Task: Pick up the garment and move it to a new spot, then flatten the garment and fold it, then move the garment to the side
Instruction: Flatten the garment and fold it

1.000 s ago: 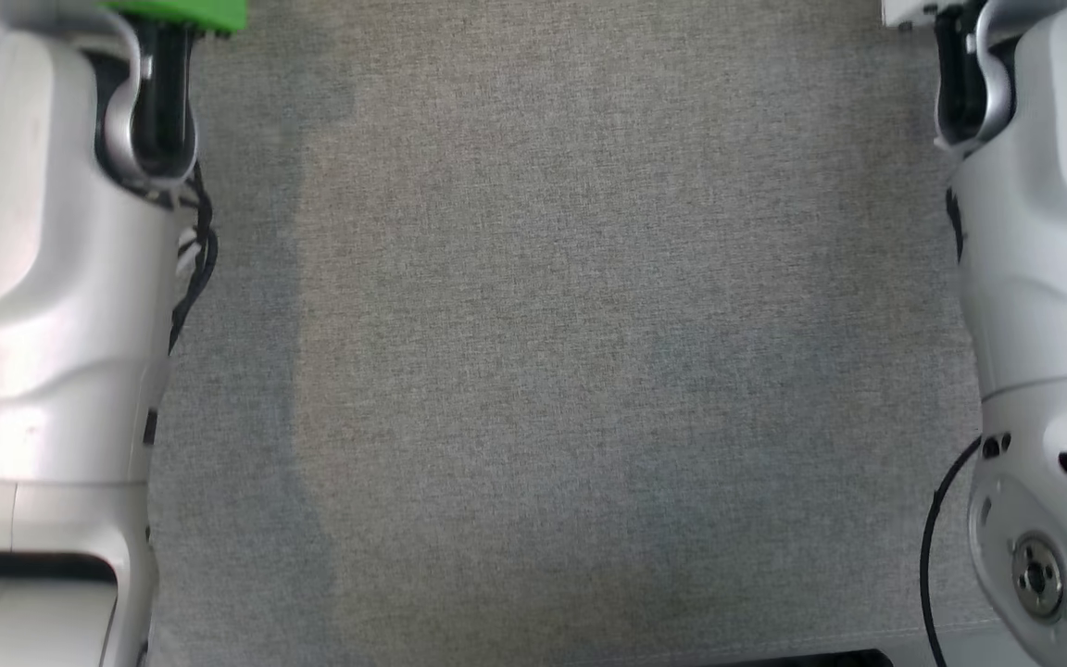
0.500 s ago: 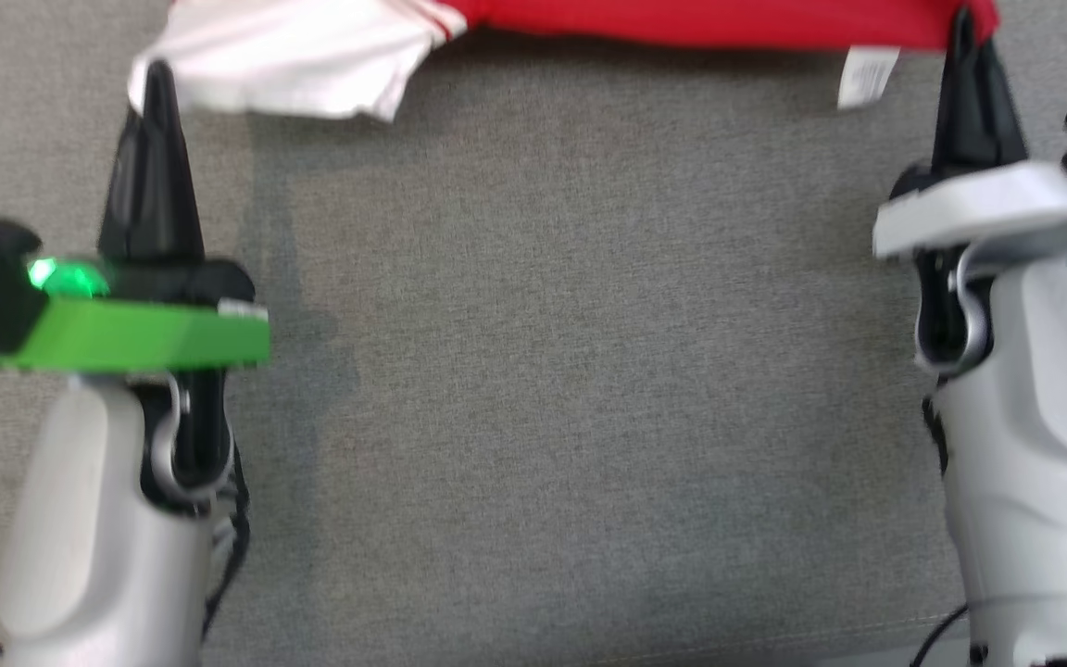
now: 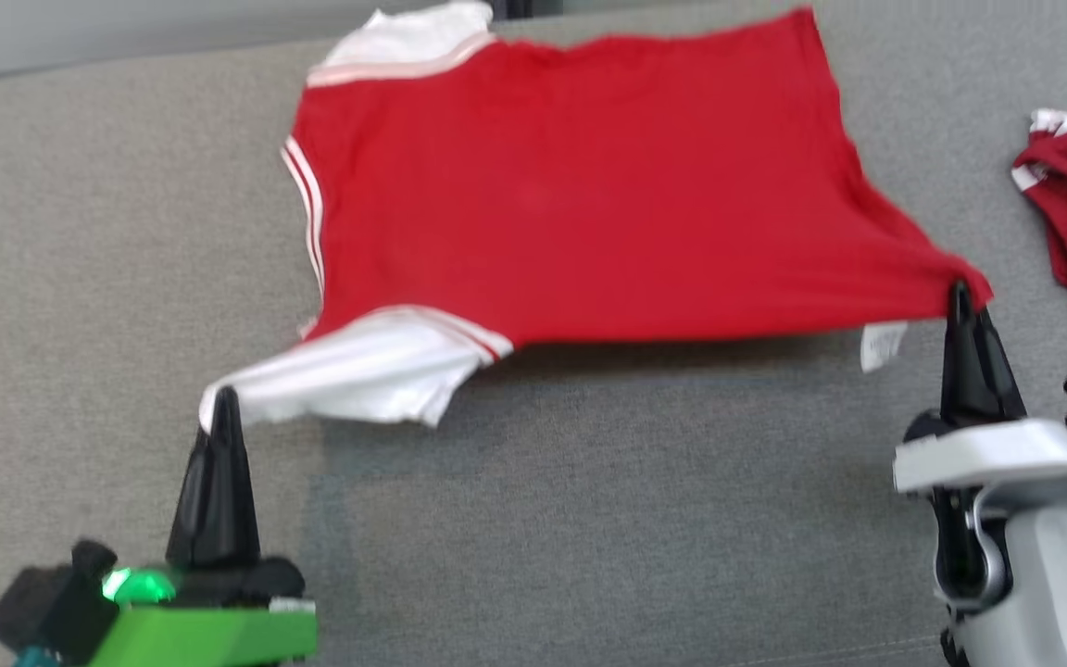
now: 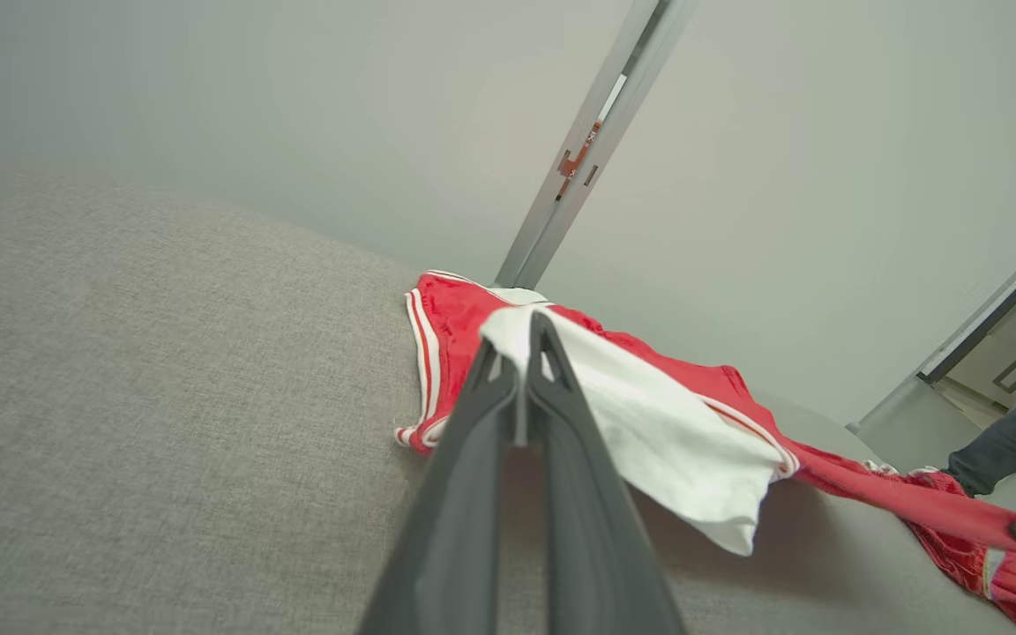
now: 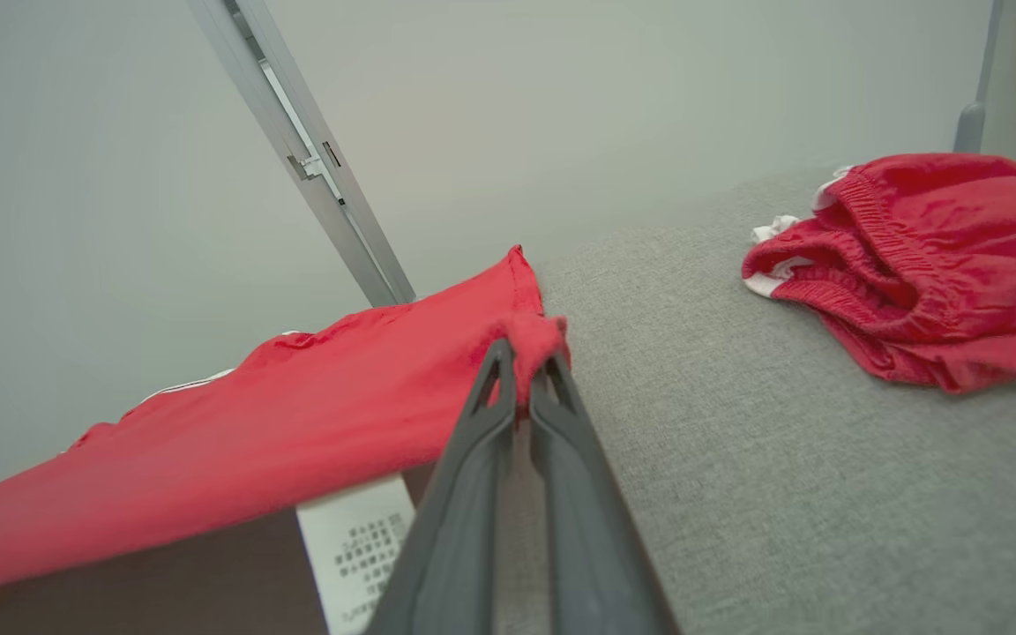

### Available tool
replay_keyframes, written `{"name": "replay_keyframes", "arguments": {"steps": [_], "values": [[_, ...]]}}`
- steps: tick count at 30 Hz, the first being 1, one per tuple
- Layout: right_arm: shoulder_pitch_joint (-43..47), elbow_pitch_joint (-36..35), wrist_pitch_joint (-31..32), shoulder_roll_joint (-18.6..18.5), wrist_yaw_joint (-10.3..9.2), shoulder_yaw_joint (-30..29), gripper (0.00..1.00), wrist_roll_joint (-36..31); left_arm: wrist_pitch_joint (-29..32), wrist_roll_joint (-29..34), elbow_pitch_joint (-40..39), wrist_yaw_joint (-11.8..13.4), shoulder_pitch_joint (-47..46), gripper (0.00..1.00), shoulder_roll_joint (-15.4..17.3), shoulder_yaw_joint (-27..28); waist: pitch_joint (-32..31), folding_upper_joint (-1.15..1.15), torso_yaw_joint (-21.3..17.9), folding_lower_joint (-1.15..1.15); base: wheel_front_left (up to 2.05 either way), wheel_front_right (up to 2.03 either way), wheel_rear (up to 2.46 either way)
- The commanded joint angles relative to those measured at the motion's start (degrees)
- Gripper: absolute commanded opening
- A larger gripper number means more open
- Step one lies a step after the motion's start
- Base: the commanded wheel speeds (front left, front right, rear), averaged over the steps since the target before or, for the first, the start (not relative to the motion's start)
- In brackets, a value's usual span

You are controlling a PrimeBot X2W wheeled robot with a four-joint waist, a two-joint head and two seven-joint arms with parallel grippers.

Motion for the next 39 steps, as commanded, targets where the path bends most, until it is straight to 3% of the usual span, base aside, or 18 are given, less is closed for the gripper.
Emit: {"name": "replay_keyframes", "arguments": {"steps": [1, 11, 17, 29, 39], "values": [[2.6, -1.3, -0.2, -0.2, -0.12, -0.3, 0.0, 0.6, -0.1, 0.6, -1.2, 0.5, 2.6, 0.0, 0.4, 0.1, -5.5, 0.0, 0.8, 0.0, 0.0, 0.0, 0.0], [15.7, -8.8, -0.2, -0.2, -0.12, 0.4, 0.0, 2.2, 2.0, 0.5, -9.3, 2.4, 13.2, 0.0, 1.1, -1.0, -9.6, 0.0, 1.0, 0.0, 0.0, 0.0, 0.0], [17.6, -5.4, 0.5, -0.2, -0.11, 1.3, 0.0, 2.6, 3.6, -0.7, -7.3, 2.3, 14.6, 0.0, 1.0, -2.4, -9.7, 0.0, 0.5, 0.0, 0.0, 0.0, 0.0], [13.1, 4.1, -0.2, -0.2, -0.11, 3.5, 0.0, 3.6, 3.7, -1.5, 2.2, 0.3, 8.9, 0.0, 0.3, -4.3, -8.0, 0.0, 0.2, 0.0, 0.0, 0.0, 0.0], [6.3, 5.8, -0.2, -0.2, -0.11, 4.0, 0.0, 4.4, 4.9, 0.2, 11.6, -1.6, -5.7, 0.0, 0.9, -5.1, -4.7, 0.0, -0.7, 0.0, 0.0, 0.0, 0.0]]}}
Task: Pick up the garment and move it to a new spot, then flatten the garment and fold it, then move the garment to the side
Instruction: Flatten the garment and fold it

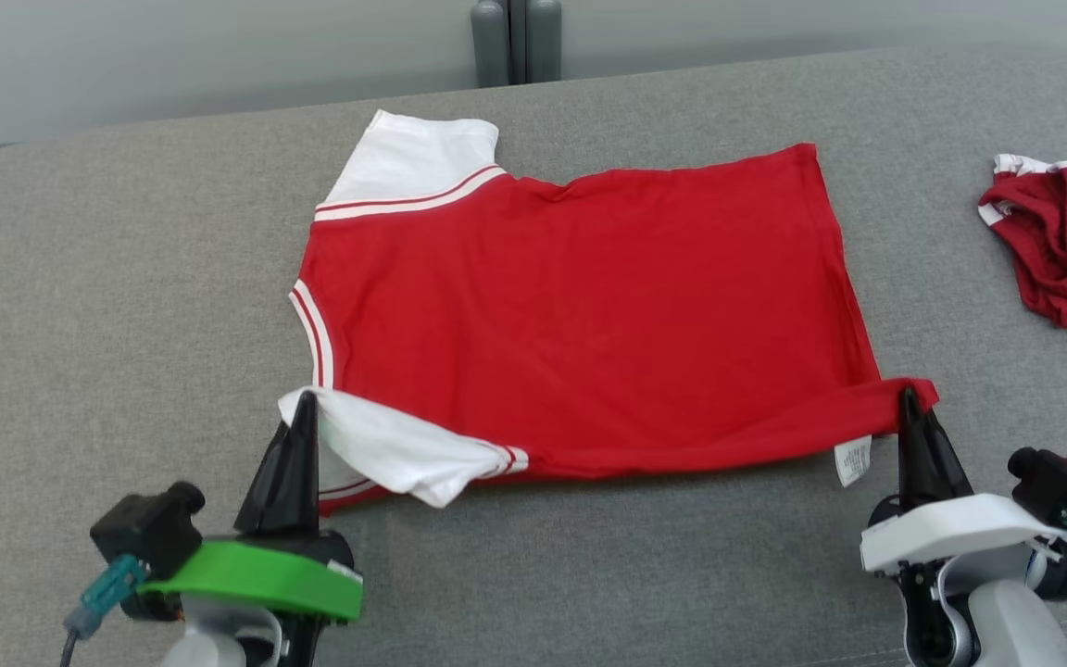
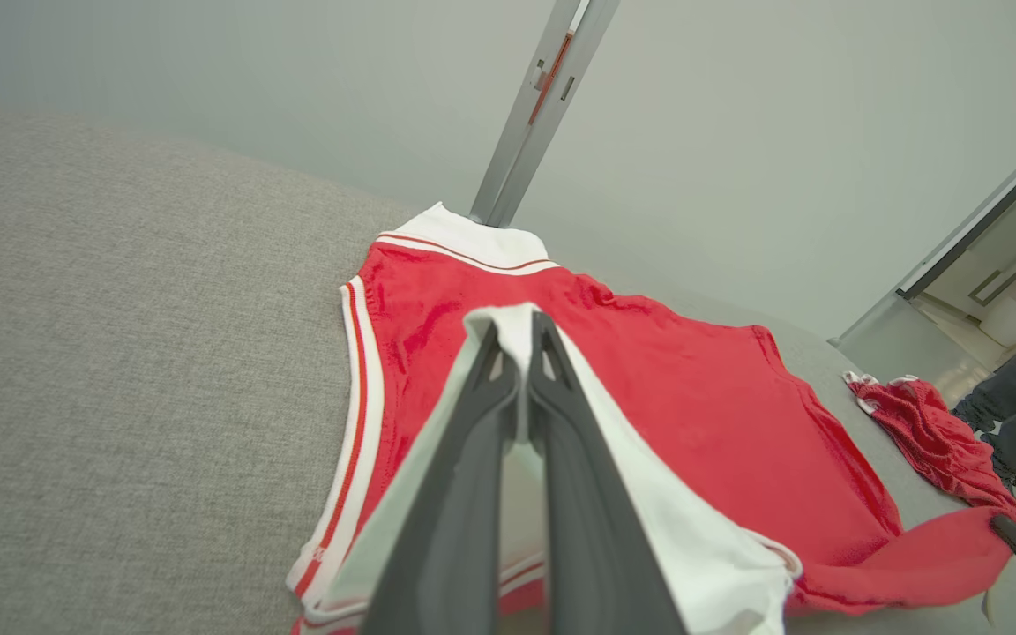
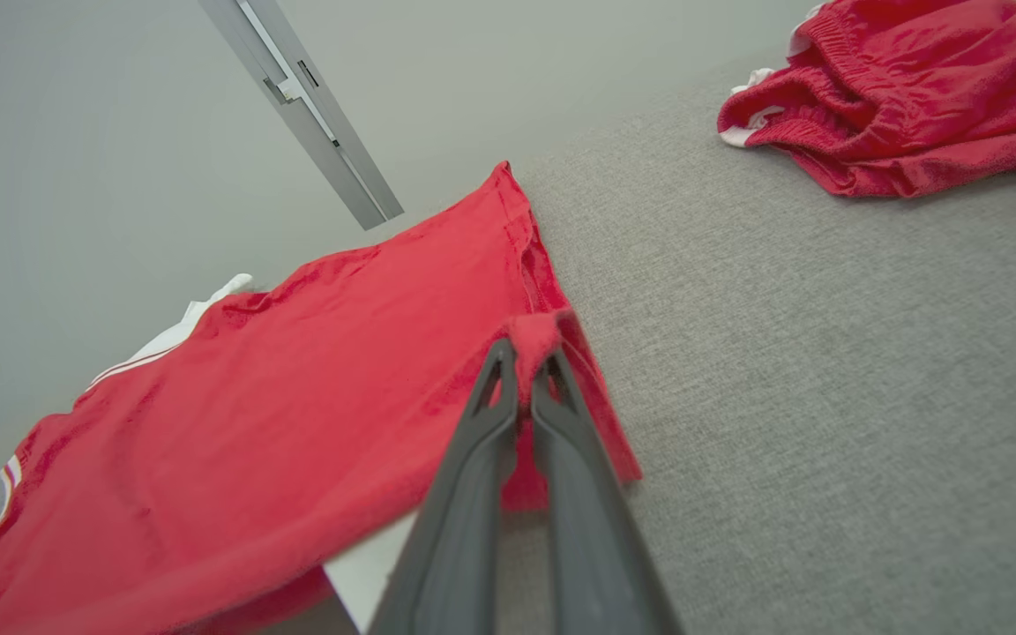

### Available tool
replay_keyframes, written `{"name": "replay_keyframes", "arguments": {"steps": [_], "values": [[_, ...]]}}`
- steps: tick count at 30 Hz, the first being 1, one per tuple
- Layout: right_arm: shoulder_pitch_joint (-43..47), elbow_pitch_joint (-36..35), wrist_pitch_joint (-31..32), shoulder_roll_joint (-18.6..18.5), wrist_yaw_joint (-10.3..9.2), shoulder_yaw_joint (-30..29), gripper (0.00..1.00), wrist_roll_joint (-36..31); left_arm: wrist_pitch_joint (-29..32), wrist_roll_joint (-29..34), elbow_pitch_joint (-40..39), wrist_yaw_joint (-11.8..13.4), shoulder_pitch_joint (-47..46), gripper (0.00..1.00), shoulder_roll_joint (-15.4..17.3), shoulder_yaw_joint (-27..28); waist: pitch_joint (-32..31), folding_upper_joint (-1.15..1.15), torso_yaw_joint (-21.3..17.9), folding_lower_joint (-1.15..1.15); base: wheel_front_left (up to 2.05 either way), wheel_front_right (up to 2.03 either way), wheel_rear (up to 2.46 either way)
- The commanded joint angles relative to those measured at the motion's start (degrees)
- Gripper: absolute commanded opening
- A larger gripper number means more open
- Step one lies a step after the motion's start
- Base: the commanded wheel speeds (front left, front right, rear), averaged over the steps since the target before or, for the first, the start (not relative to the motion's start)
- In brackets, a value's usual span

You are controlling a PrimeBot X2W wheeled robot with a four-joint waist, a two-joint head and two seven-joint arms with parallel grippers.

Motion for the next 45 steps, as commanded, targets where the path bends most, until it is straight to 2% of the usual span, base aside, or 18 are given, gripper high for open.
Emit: {"name": "replay_keyframes", "arguments": {"steps": [1, 8, 15, 16, 17, 18, 19, 20, 21, 29, 35, 38, 45], "values": [[-2.0, 0.5, -0.2, -0.2, -0.1, -0.2, 0.0, -0.3, 0.2, 0.2, 1.7, -0.5, -2.8, 0.0, 0.2, 0.2, 1.4, 0.0, -0.6, 0.0, 0.0, 0.0, 0.0], [-9.3, 4.0, -0.2, -0.2, -0.1, -1.0, 0.0, -1.4, -1.5, 1.0, 12.5, -1.4, -14.0, 0.0, -0.3, 0.6, 4.9, 0.0, -1.8, 0.0, 0.0, 0.0, 0.0], [-12.9, 7.1, -0.2, -0.2, -0.1, -1.1, 0.0, -1.5, -3.2, 2.0, 21.4, -2.0, -21.1, 0.0, -0.8, 0.0, 6.9, 0.0, -2.2, 0.0, 0.0, 0.0, 0.0], [-13.2, 7.5, -0.2, -0.2, -0.1, -1.0, 0.02, -1.3, -3.4, 2.2, 22.6, -2.1, -22.0, 0.0, -0.9, -0.1, 7.1, 0.0, -2.2, 0.0, 0.0, 0.0, 0.0], [-13.5, 7.8, -0.2, -0.2, -0.1, -1.0, 0.38, -1.3, -3.6, 2.4, 23.4, -2.1, -22.7, 0.0, -1.1, -0.1, 7.2, 0.0, -2.3, 0.0, 0.0, 0.0, 0.0], [-13.8, 7.8, -0.2, -0.2, -0.1, -1.0, 0.98, -1.7, -3.9, 2.5, 24.3, -2.1, -23.5, 0.0, -1.2, -0.2, 7.3, 0.0, -2.3, 0.0, 0.0, 0.0, 0.0], [-13.9, 7.9, -0.2, -0.2, -0.1, -1.1, 1.0, -1.9, -4.1, 3.0, 25.0, -2.0, -24.0, 0.33, -1.3, -0.1, 7.4, 0.0, -2.3, 0.0, 0.0, 0.0, 0.0], [-14.1, 7.8, -0.2, -0.2, -0.1, -1.3, 1.0, -2.1, -4.4, 3.2, 25.6, -1.9, -24.5, 0.97, -1.5, -0.1, 7.4, 0.0, -2.3, 0.0, 0.0, 0.0, 0.0], [-14.1, 7.8, -0.2, -0.2, -0.1, -1.4, 1.0, -2.2, -4.6, 3.3, 26.1, -2.0, -24.8, 1.0, -1.7, 0.1, 7.4, 0.0, -2.3, 0.0, 0.0, 0.0, 0.0], [-11.6, 3.0, -0.2, -0.2, -0.1, -3.3, 1.0, -4.0, -5.0, 4.7, 25.2, -2.4, -24.0, 1.0, -2.8, 2.1, 6.6, 0.0, -1.8, 0.0, 0.0, 0.0, 0.0], [-7.7, -0.5, -0.2, -0.1, -0.1, -3.6, 1.0, -6.9, -5.0, 4.5, 20.3, -3.0, -18.6, 1.0, -3.2, 4.4, 4.8, 0.0, -1.3, 0.0, 0.0, 0.0, 0.0], [-5.8, -0.9, -0.2, -0.2, -0.1, -3.2, 1.0, -8.1, -4.8, 4.0, 18.8, -2.9, -14.4, 1.0, -2.4, 4.8, 3.6, 0.0, -0.9, 0.0, 0.0, 0.0, 0.0], [-3.2, -1.9, 1.2, -0.2, -0.1, -3.6, 1.0, -9.9, 3.6, 2.8, 15.0, -1.3, -6.7, 1.0, -0.2, 3.5, 1.7, 0.0, -0.1, 0.0, 0.0, 0.0, 0.0]]}}
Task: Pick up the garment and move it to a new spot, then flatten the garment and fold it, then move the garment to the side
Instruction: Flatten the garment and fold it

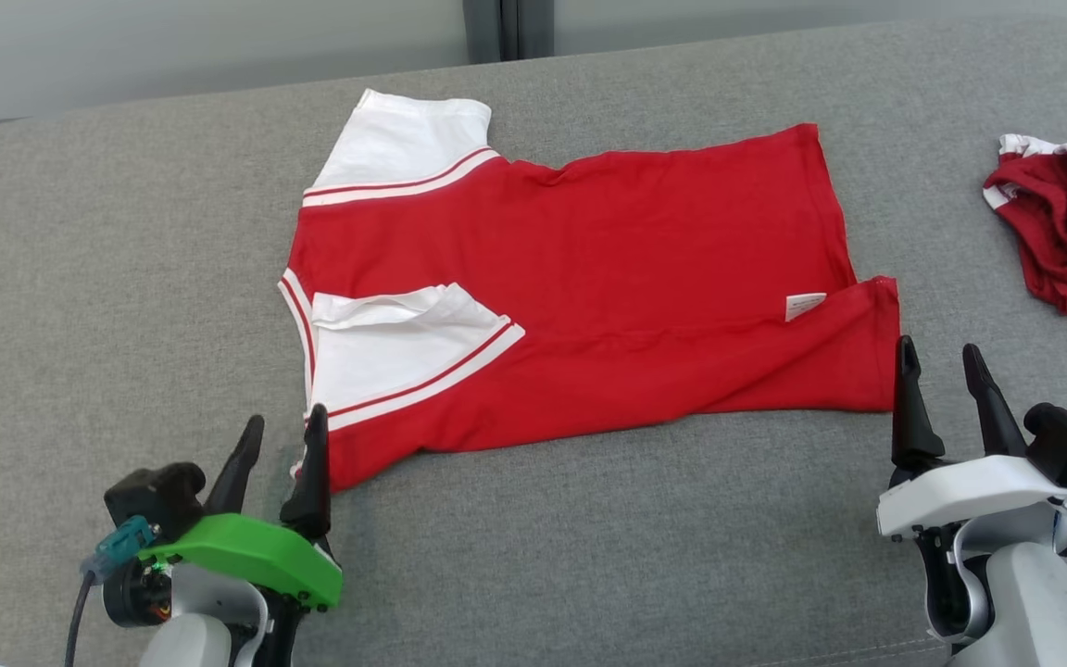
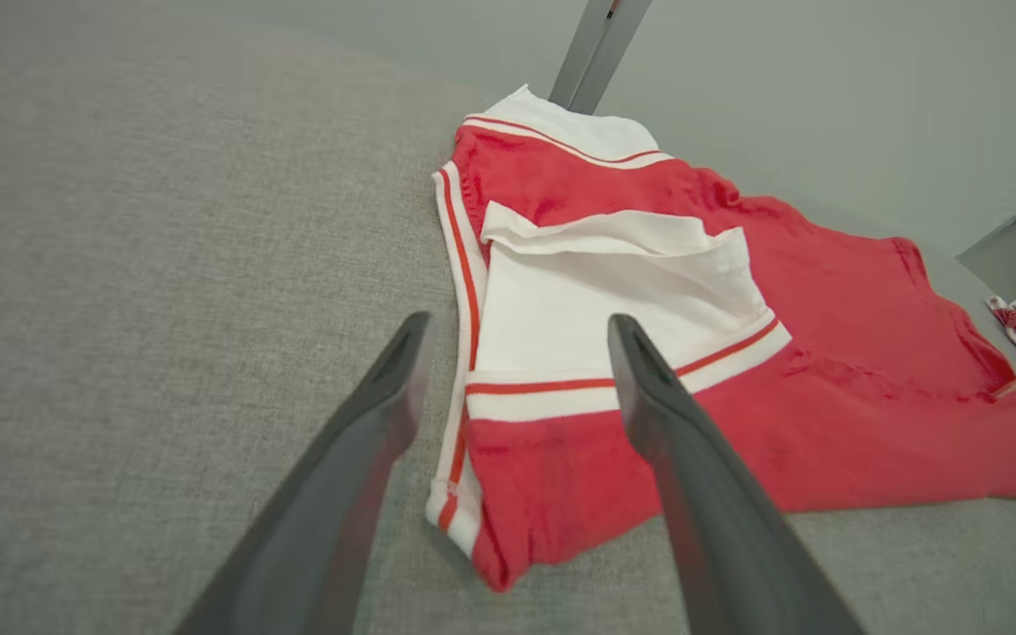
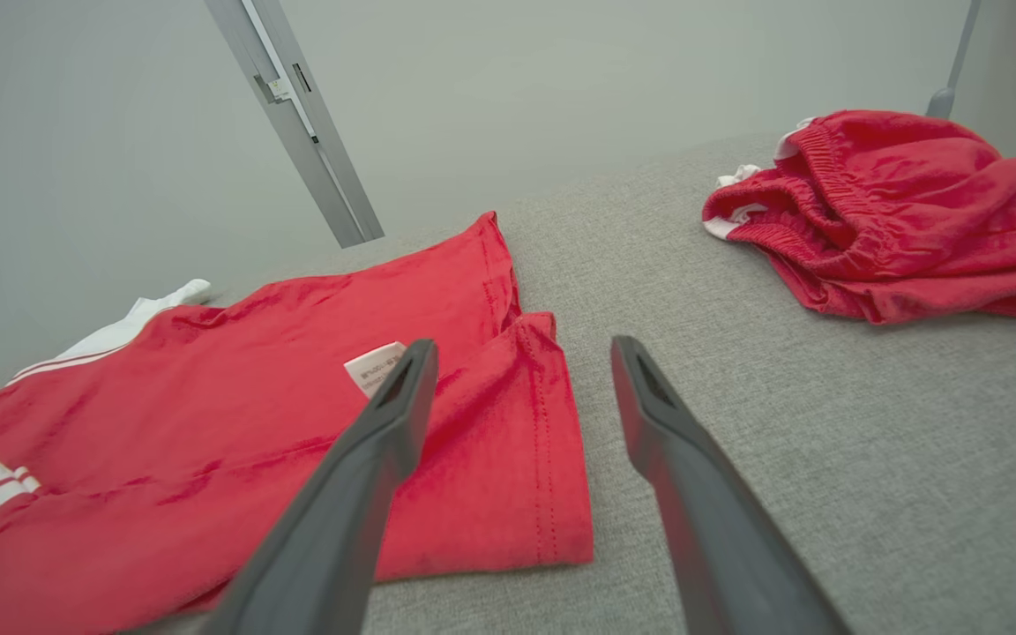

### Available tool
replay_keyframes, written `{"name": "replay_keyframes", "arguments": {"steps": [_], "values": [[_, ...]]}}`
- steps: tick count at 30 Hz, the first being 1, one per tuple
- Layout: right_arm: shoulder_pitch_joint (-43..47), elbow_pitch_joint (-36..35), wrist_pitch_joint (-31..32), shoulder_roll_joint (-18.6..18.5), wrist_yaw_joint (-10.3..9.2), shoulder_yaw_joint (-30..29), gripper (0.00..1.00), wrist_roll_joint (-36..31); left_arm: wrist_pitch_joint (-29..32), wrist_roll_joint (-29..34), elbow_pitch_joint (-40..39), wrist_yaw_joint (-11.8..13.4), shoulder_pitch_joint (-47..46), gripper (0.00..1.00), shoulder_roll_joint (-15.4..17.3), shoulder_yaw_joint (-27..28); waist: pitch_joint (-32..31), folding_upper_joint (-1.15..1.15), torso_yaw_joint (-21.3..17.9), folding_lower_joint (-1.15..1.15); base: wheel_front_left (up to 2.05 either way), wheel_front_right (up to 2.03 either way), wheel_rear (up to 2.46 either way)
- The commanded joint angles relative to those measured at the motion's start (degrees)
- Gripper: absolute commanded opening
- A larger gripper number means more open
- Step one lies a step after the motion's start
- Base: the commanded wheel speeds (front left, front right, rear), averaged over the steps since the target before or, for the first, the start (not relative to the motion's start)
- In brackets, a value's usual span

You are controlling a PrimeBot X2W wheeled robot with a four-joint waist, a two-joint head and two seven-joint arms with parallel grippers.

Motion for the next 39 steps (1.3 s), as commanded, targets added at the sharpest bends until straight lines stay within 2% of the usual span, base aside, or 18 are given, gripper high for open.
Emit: {"name": "replay_keyframes", "arguments": {"steps": [1, 3, 5, 9, 16, 17, 18, 19, 20, 21, 39], "values": [[0.7, -0.5, 0.6, -0.2, -0.1, 0.0, 1.0, -0.7, 1.9, -0.5, -0.8, 0.7, 1.2, 1.0, 0.8, -0.3, -0.6, 0.0, 0.4, 0.0, 0.0, 0.0, 0.0], [1.2, -0.9, 1.4, -0.2, -0.1, 0.0, 1.0, -1.1, 5.2, -0.7, -2.0, 1.7, 2.2, 1.0, 1.1, -0.8, -0.7, 0.0, 0.5, 0.0, 0.0, 0.0, 0.0], [1.4, -1.6, 2.4, -0.2, -0.1, 0.0, 1.0, -1.5, 10.9, -1.1, -3.3, 4.5, 3.4, 1.0, 1.5, -1.1, -0.8, 0.0, 0.3, 0.0, 0.0, 0.0, 0.0], [1.5, -1.9, 3.4, -0.2, -0.1, 0.2, 1.0, -1.7, 17.4, -1.8, -5.0, 7.4, 4.2, 1.0, 1.7, -1.6, -0.4, 0.0, -0.1, 0.0, 0.0, 0.0, 0.0], [0.8, -0.8, 4.5, -0.2, -0.1, 0.7, 1.0, -1.7, 20.0, -3.1, -6.2, 9.0, 4.5, 0.98, 1.1, -1.2, 0.4, 0.0, -1.2, 0.0, 0.0, 0.0, 0.0], [0.5, -0.4, 4.7, -0.2, -0.1, 0.8, 1.0, -1.9, 19.7, -3.5, -6.2, 9.0, 4.3, 0.75, 0.9, -1.0, 0.5, 0.0, -1.3, 0.0, 0.0, 0.0, 0.0], [0.3, 0.0, 4.9, -0.2, -0.1, 0.8, 1.0, -2.0, 19.5, -3.8, -6.0, 9.0, 4.1, 0.45, 0.7, -0.8, 0.5, 0.0, -1.4, 0.0, 0.0, 0.0, 0.0], [0.0, 0.5, 5.0, -0.2, -0.1, 0.8, 1.0, -2.0, 19.3, -4.0, -5.8, 8.9, 3.8, 0.22, 0.7, -0.7, 0.6, 0.0, -1.4, 0.0, 0.0, 0.0, 0.0], [-0.2, 1.1, 5.2, -0.2, -0.1, 0.9, 1.0, -2.1, 19.0, -4.0, -5.6, 8.9, 3.5, 0.07, 0.7, -0.6, 0.6, 0.0, -1.4, 0.0, 0.0, 0.0, 0.0], [-0.4, 1.8, 5.3, -0.2, -0.1, 1.0, 1.0, -2.3, 18.8, -4.1, -5.4, 8.8, 3.3, 0.0, 0.7, -0.5, 0.6, 0.0, -1.4, 0.0, 0.0, 0.0, 0.0], [-6.5, 16.4, 8.6, -0.2, -0.1, -0.4, 1.0, -5.2, 14.8, -4.6, -3.6, 7.6, 1.5, 0.0, 0.3, -0.6, 0.0, 0.0, 0.5, 0.0, 0.0, 0.0, 0.0]]}}
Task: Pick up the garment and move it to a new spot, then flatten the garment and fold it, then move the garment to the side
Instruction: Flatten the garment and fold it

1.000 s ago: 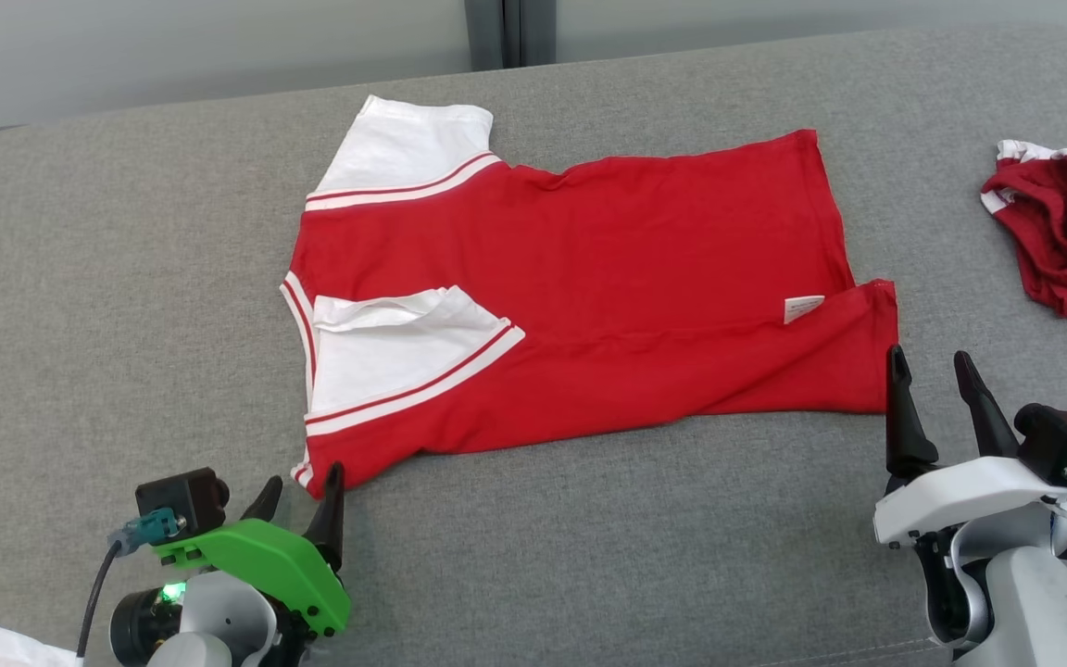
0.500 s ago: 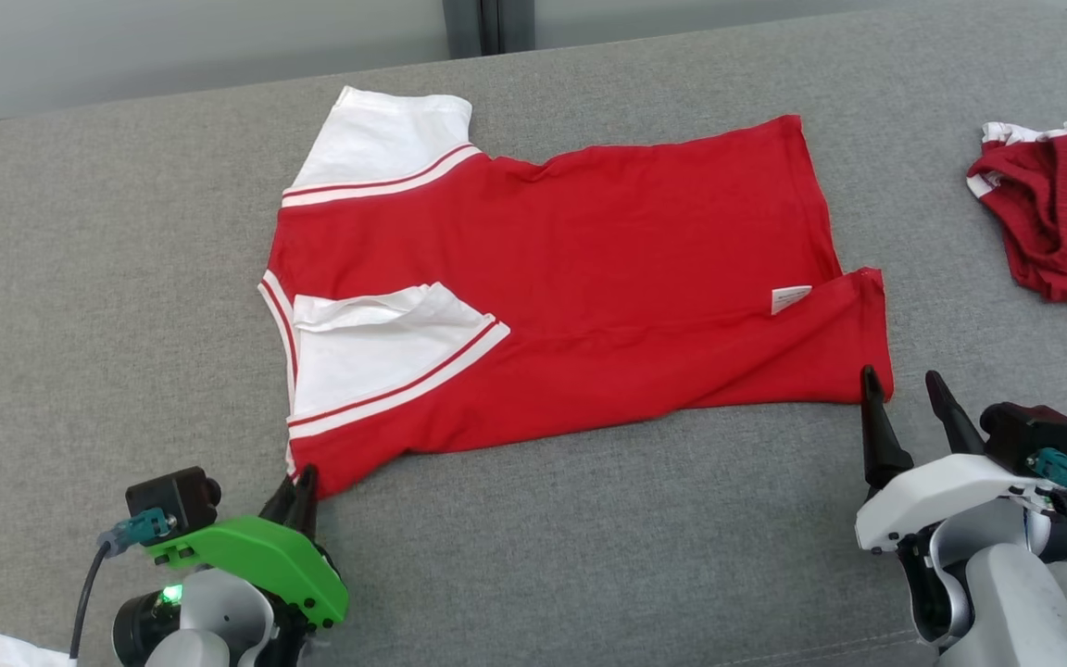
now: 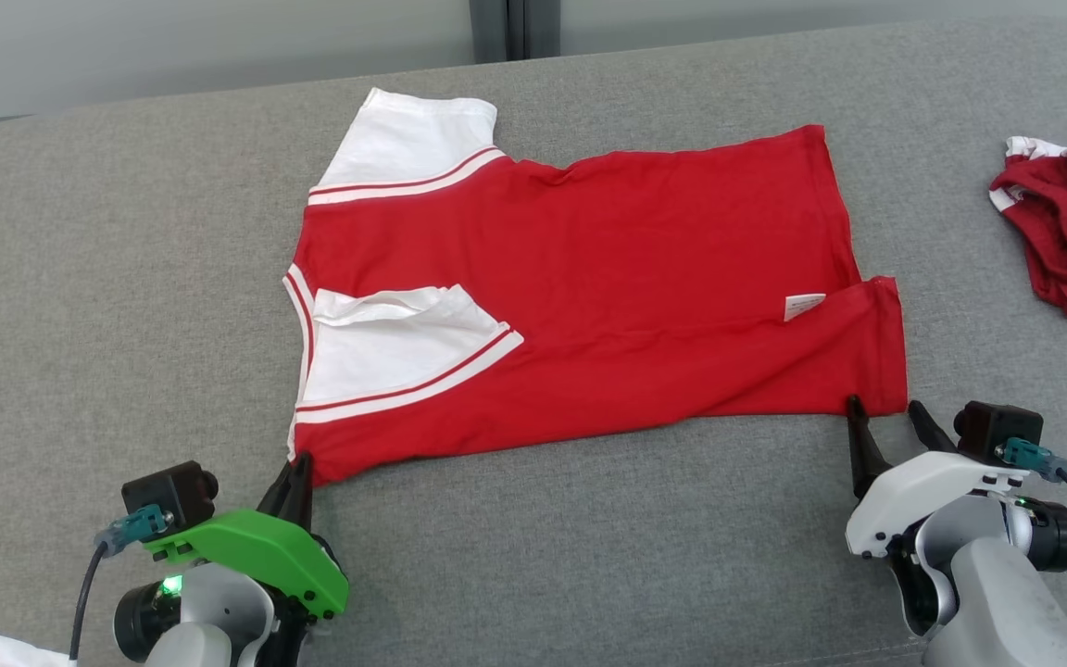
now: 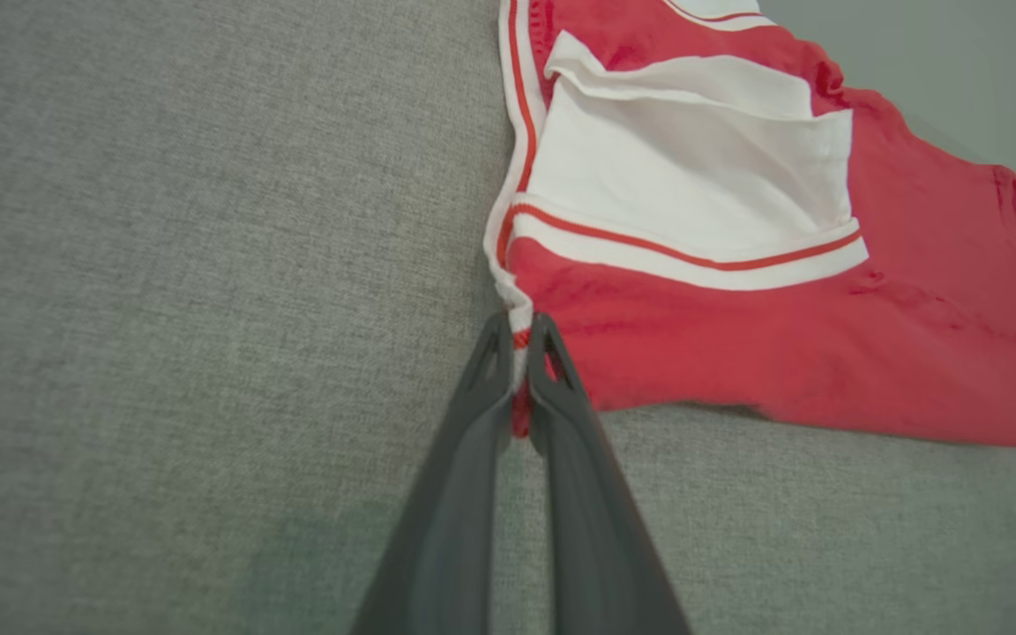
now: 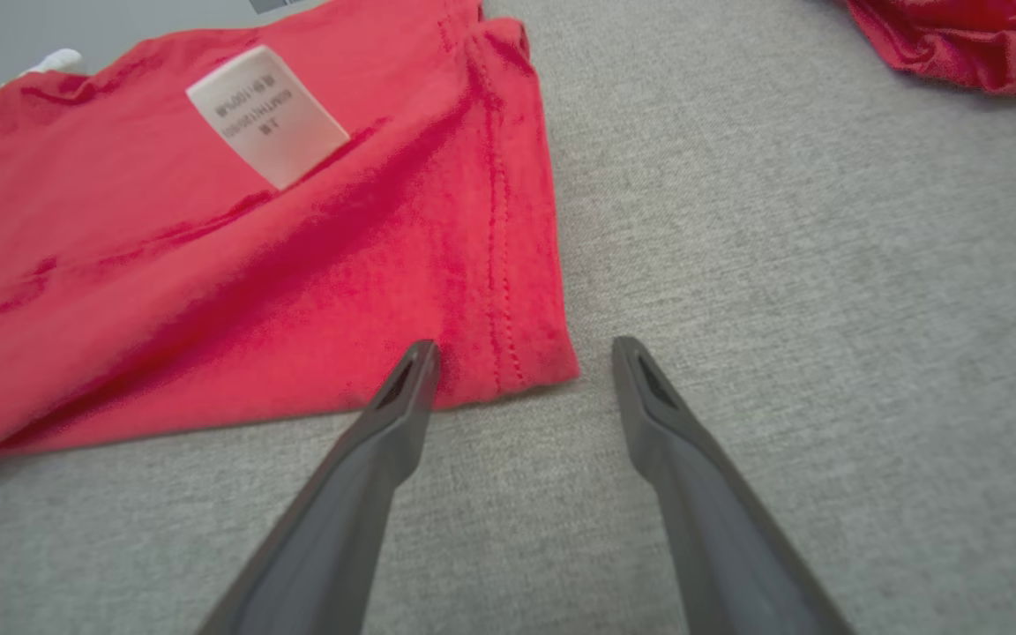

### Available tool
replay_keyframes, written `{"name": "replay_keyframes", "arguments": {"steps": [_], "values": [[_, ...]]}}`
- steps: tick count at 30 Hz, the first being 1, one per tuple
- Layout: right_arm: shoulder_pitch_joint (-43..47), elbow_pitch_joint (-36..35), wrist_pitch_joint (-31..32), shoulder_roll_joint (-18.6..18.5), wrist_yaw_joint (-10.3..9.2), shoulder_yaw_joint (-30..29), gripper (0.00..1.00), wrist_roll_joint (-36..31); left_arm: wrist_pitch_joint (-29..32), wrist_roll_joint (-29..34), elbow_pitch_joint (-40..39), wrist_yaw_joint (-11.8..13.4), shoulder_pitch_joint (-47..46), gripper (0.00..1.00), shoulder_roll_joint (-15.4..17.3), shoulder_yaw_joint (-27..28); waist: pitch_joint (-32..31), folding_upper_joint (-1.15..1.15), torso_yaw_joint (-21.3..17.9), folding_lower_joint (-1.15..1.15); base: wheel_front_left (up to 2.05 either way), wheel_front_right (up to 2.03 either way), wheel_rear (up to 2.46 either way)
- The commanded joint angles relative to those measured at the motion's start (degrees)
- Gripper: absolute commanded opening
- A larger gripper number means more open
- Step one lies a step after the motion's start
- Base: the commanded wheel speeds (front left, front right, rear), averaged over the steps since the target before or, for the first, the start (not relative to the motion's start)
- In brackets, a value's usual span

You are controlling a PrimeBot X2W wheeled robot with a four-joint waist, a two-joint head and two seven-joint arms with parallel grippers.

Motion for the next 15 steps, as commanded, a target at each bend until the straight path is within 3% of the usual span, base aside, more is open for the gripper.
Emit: {"name": "replay_keyframes", "arguments": {"steps": [1, 4, 5, 6, 8, 9, 10, 15], "values": [[-1.2, 1.2, 0.3, -0.2, -0.1, 0.1, 1.0, 0.3, -0.5, -0.5, 0.1, -0.4, -0.9, 0.0, 0.2, 0.1, -0.1, 0.0, 0.1, 0.0, 0.0, 0.0, 0.0], [-2.7, 3.7, 0.6, -0.2, -0.1, 0.6, 1.0, 1.9, -0.9, -0.5, 0.0, -0.2, -1.0, 0.0, 0.3, 0.2, -0.1, 0.0, 0.0, 0.0, 0.0, 0.0, 0.0], [-3.4, 4.7, 0.6, -0.2, -0.1, 0.8, 0.81, 2.1, -1.0, -0.5, 0.0, -0.2, -1.1, 0.0, 0.4, 0.3, -0.1, 0.0, 0.0, 0.0, 0.0, 0.0, 0.0], [-3.9, 5.4, 0.6, -0.1, -0.1, 1.0, 0.46, 2.3, -1.2, -0.6, 0.0, -0.1, -1.1, 0.0, 0.4, 0.4, -0.1, 0.0, -0.1, 0.0, 0.0, 0.0, 0.0], [-5.1, 6.5, 0.3, -0.1, -0.09, 1.5, 0.22, 2.8, -1.5, -0.6, 0.1, 0.0, -1.1, 0.0, 0.5, 0.6, -0.2, 0.0, -0.1, 0.0, 0.0, 0.0, 0.0], [-5.7, 6.8, -0.1, -0.1, -0.09, 1.7, 0.05, 3.1, -1.8, -0.7, -0.1, 0.1, -1.2, 0.0, 0.6, 0.8, -0.3, 0.0, 0.0, 0.0, 0.0, 0.0, 0.0], [-6.0, 6.9, -0.2, -0.1, -0.09, 1.7, 0.0, 3.3, -1.9, -0.7, -0.2, 0.1, -1.2, 0.0, 0.7, 0.9, -0.4, 0.0, 0.0, 0.0, 0.0, 0.0, 0.0], [-4.8, 4.0, -0.3, -0.2, -0.1, 0.6, 0.0, 3.1, -2.8, -0.6, -2.8, -0.2, 0.1, 0.0, 1.4, 1.2, -1.5, 0.0, 0.3, 0.0, 0.0, 0.0, 0.0]]}}
